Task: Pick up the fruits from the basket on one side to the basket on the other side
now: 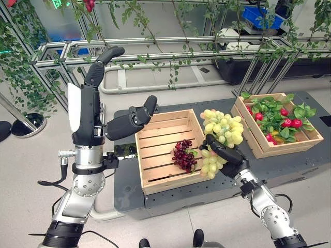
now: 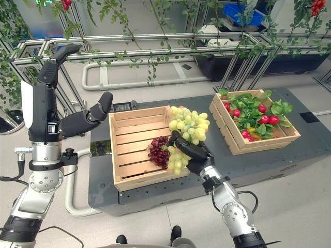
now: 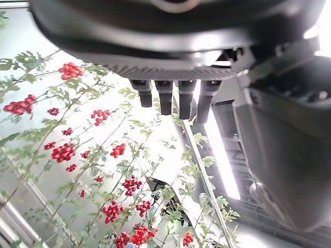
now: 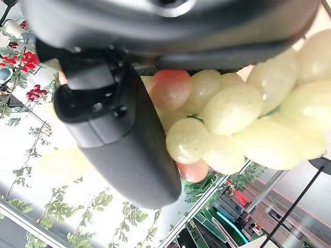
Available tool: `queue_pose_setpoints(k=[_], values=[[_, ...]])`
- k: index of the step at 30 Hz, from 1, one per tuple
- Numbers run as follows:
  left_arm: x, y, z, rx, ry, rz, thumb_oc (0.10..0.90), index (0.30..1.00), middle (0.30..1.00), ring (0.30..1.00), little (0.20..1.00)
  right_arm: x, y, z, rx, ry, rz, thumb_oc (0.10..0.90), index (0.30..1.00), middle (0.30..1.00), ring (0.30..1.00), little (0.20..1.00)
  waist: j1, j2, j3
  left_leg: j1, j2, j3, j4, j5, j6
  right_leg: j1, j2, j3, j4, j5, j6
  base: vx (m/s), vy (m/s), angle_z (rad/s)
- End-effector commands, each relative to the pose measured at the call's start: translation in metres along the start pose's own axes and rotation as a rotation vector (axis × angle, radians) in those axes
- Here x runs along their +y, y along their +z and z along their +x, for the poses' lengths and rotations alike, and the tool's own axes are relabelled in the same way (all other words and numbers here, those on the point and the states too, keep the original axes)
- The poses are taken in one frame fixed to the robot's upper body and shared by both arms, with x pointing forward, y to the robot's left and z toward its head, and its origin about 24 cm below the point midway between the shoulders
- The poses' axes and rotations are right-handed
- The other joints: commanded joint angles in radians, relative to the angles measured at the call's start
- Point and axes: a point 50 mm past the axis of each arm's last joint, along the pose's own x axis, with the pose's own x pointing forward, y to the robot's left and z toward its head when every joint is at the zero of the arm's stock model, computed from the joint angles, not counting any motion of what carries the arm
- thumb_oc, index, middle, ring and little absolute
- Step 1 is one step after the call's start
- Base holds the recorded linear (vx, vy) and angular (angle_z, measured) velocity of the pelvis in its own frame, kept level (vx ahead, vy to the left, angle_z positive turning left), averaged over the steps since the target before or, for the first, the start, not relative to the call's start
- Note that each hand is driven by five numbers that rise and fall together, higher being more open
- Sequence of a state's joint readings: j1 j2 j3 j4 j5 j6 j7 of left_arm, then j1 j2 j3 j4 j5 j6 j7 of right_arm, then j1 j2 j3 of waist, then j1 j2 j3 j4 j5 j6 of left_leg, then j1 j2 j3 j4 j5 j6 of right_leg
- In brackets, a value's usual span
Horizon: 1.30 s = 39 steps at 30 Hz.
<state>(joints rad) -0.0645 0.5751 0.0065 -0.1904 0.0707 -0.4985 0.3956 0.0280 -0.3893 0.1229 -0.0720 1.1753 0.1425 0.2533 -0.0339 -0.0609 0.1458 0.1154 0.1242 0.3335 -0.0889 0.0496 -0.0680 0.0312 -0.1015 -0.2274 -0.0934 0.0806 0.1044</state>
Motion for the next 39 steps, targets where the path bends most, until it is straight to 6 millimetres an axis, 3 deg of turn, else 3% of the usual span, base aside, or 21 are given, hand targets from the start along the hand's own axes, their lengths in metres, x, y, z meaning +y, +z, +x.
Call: queue_pose_setpoints(k=[1,4,6,9,12,13,16,20,24,25,28,30,32,36,39], values=[[0.013,0.009,0.018,-0.083,0.042,-0.223,0.8,0.9,0.9,0.9,0.9,0.036,0.054,0.018,-0.311,0.186,-0.12,0.4,0.3,0.3,0.3,0.3,0.004,0.013,-0.039,-0.014,0.025,-0.077,0.002,-0.055,-0.026,0.025,0.02,-0.003,0.009,-0.06,0.013,-0.05,-0.132,-0.02],[0.005,0.013,0.021,-0.086,0.023,-0.355,0.8,0.9,0.9,0.9,0.9,0.039,0.059,0.023,-0.317,0.203,-0.176,0.4,0.3,0.3,0.3,0.3,0.015,0.005,-0.012,-0.037,0.026,-0.11,0.035,-0.052,-0.029,0.009,0.038,0.025,0.028,-0.07,-0.002,-0.08,-0.15,-0.1],[-0.002,0.014,0.023,-0.062,-0.023,-0.487,0.8,0.9,0.9,0.9,0.9,0.043,0.062,0.026,-0.313,0.217,-0.199,0.4,0.3,0.3,0.3,0.3,0.029,-0.004,0.005,-0.067,0.01,-0.167,0.096,-0.072,-0.027,0.011,0.044,0.052,0.039,-0.074,-0.01,-0.02,-0.077,-0.35],[-0.017,0.011,0.016,0.003,-0.094,-0.729,0.8,0.9,0.9,0.9,0.9,0.044,0.059,0.029,-0.271,0.235,-0.201,0.4,0.3,0.3,0.3,0.3,0.053,-0.009,0.009,-0.081,-0.048,-0.252,0.166,-0.121,-0.008,0.033,0.044,0.101,0.036,-0.08,-0.013,0.03,0.069,-0.48],[-0.027,0.013,0.01,0.018,-0.137,-0.807,0.8,0.9,0.9,0.9,0.9,0.044,0.054,0.03,-0.231,0.251,-0.188,0.4,0.3,0.3,0.3,0.3,0.071,-0.017,0.007,-0.101,-0.102,-0.33,0.251,-0.164,-0.001,0.05,0.031,0.137,0.025,-0.068,-0.011,0.01,0.207,-0.52],[-0.03,0.015,0.006,0.023,-0.149,-0.848,0.8,0.9,0.9,0.9,0.9,0.051,0.047,0.034,-0.194,0.273,-0.181,0.4,0.3,0.3,0.3,0.3,0.091,-0.02,0.0,-0.101,-0.147,-0.426,0.239,-0.165,0.015,0.052,0.02,0.175,0.027,-0.058,-0.004,-0.04,0.363,-0.53],[-0.034,0.016,0.003,0.031,-0.15,-0.853,0.8,0.9,0.9,0.9,0.9,0.06,0.041,0.039,-0.157,0.31,-0.159,0.4,0.3,0.3,0.3,0.3,0.099,-0.006,-0.016,-0.066,-0.173,-0.498,0.169,-0.144,0.036,0.047,0.012,0.225,0.023,-0.047,0.01,-0.07,0.428,-1.11],[-0.044,0.015,0.006,0.037,-0.214,-0.895,0.8,0.9,0.9,0.9,0.9,0.065,0.039,0.04,-0.182,0.306,-0.113,0.4,0.3,0.3,0.3,0.3,0.073,0.02,-0.021,-0.024,-0.194,-0.448,0.106,-0.146,0.063,-0.015,-0.048,0.232,0.046,-0.005,0.067,-0.15,0.464,-0.99],[-0.049,0.014,0.006,0.033,-0.27,-0.919,0.8,0.9,0.9,0.9,0.9,0.059,0.041,0.038,-0.192,0.302,-0.104,0.4,0.3,0.3,0.3,0.3,0.055,0.03,-0.014,-0.01,-0.237,-0.425,0.097,-0.178,0.083,-0.108,-0.122,0.25,0.057,0.095,0.105,-0.17,0.382,-0.16],[-0.051,0.012,0.007,0.037,-0.28,-0.933,0.8,0.9,0.9,0.9,0.9,0.06,0.042,0.039,-0.193,0.304,-0.094,0.4,0.3,0.3,0.3,0.3,0.056,0.032,-0.01,-0.003,-0.244,-0.412,0.099,-0.188,0.083,-0.131,-0.142,0.24,0.04,0.127,0.109,-0.13,0.276,-0.12],[-0.05,0.012,0.01,0.037,-0.299,-0.927,0.8,0.9,0.9,0.9,0.9,0.061,0.04,0.042,-0.17,0.312,-0.071,0.4,0.3,0.3,0.3,0.3,0.069,0.039,-0.003,0.01,-0.244,-0.369,0.08,-0.181,0.084,-0.157,-0.157,0.156,0.076,0.13,0.112,-0.12,0.21,-0.55],[-0.049,0.013,0.01,0.032,-0.302,-0.951,0.8,0.9,0.9,0.9,0.9,0.063,0.038,0.045,-0.156,0.308,-0.072,0.4,0.3,0.3,0.3,0.3,0.084,0.05,-0.003,0.025,-0.24,-0.321,0.045,-0.167,0.096,-0.15,-0.144,0.075,0.162,0.102,0.104,-0.13,0.182,-0.97],[-0.048,0.013,0.01,0.031,-0.31,-0.959,0.8,0.9,0.9,0.9,0.9,0.064,0.038,0.045,-0.155,0.314,-0.069,0.4,0.3,0.3,0.3,0.3,0.087,0.056,-0.006,0.021,-0.237,-0.302,0.035,-0.155,0.104,-0.149,-0.136,0.051,0.218,0.076,0.094,-0.12,0.11,-0.74],[-0.05,0.014,0.009,0.026,-0.33,-0.93,0.8,0.9,0.9,0.9,0.9,0.07,0.03,0.047,-0.118,0.368,-0.059,0.4,0.3,0.3,0.3,0.3,0.117,0.077,-0.018,-0.003,-0.21,-0.227,0.017,-0.126,0.121,-0.113,-0.139,-0.061,0.453,-0.052,0.05,-0.12,0.022,-0.45],[-0.044,0.013,0.01,0.03,-0.332,-0.908,0.8,0.9,0.9,0.9,0.9,0.072,0.02,0.05,-0.084,0.399,-0.058,0.4,0.3,0.3,0.3,0.3,0.153,0.077,-0.032,-0.02,-0.194,-0.156,0.018,-0.12,0.116,-0.052,-0.161,-0.153,0.527,-0.13,0.038,-0.1,-0.08,-0.68]])
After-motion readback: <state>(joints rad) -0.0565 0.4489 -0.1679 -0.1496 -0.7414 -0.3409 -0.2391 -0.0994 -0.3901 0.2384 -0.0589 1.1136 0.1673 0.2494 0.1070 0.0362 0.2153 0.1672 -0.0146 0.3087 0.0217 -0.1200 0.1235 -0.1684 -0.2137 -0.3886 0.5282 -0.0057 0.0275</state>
